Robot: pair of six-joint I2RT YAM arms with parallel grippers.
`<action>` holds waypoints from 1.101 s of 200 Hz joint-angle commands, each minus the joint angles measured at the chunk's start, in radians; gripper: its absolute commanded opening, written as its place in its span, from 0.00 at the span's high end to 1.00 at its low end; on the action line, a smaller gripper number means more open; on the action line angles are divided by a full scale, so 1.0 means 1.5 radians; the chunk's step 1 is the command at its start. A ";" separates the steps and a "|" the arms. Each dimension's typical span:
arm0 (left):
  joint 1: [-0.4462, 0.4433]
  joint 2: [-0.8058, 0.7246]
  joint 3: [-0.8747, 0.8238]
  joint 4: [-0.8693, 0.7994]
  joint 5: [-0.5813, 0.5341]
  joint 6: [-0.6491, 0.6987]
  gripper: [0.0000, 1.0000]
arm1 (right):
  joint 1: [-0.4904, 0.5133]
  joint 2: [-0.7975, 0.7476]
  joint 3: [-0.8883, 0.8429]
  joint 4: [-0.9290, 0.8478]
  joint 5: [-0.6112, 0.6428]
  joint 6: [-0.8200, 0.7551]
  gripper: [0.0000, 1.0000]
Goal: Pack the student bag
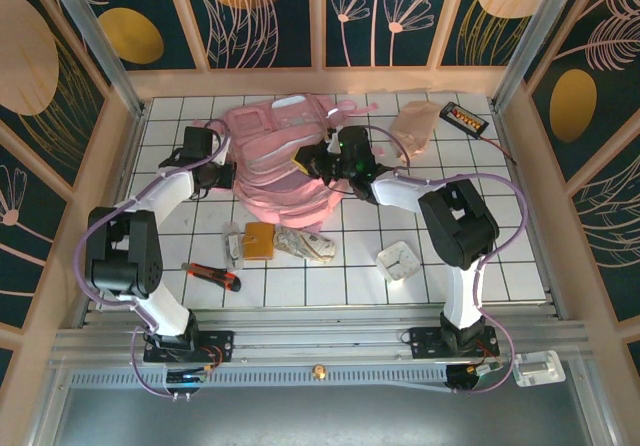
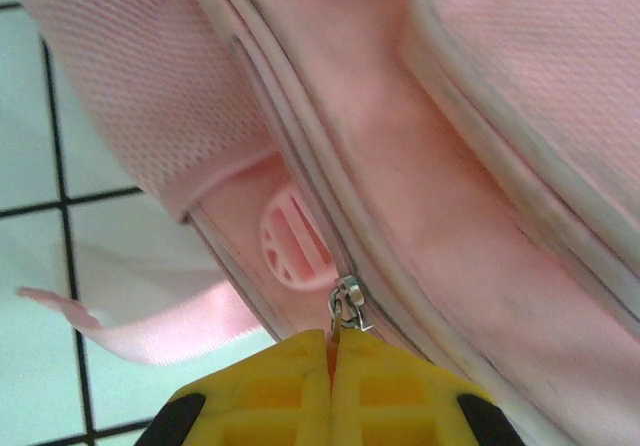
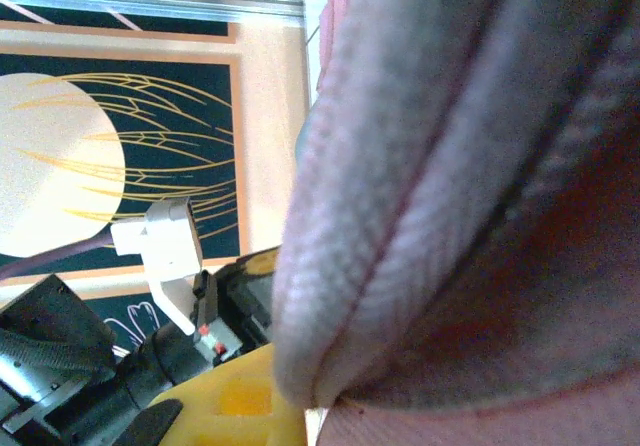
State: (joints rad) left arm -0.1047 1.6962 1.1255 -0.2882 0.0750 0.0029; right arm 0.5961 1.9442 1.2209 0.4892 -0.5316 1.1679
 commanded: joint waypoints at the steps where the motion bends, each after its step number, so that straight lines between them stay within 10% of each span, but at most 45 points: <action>1: 0.025 0.065 0.026 0.018 -0.178 -0.022 1.00 | -0.024 -0.057 0.007 0.005 -0.011 -0.030 1.00; 34: 0.060 0.085 0.038 0.037 -0.171 -0.052 0.98 | -0.024 -0.065 0.038 -0.025 -0.021 -0.046 1.00; 68: 0.060 -0.073 -0.025 0.121 -0.044 -0.058 0.02 | -0.024 -0.037 0.088 -0.018 -0.048 -0.037 1.00; 166: -0.159 -0.301 -0.205 0.278 0.098 0.247 0.01 | -0.024 0.027 0.244 -0.078 -0.082 -0.044 0.99; 220: -0.206 -0.216 -0.177 0.309 -0.076 0.304 0.01 | -0.021 0.033 0.252 -0.078 -0.086 -0.037 0.98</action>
State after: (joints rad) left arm -0.4076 1.3178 0.8230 0.0994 0.1020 0.3832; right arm 0.5644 1.9972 1.5478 0.2760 -0.6342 1.1316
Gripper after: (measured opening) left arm 0.988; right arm 0.125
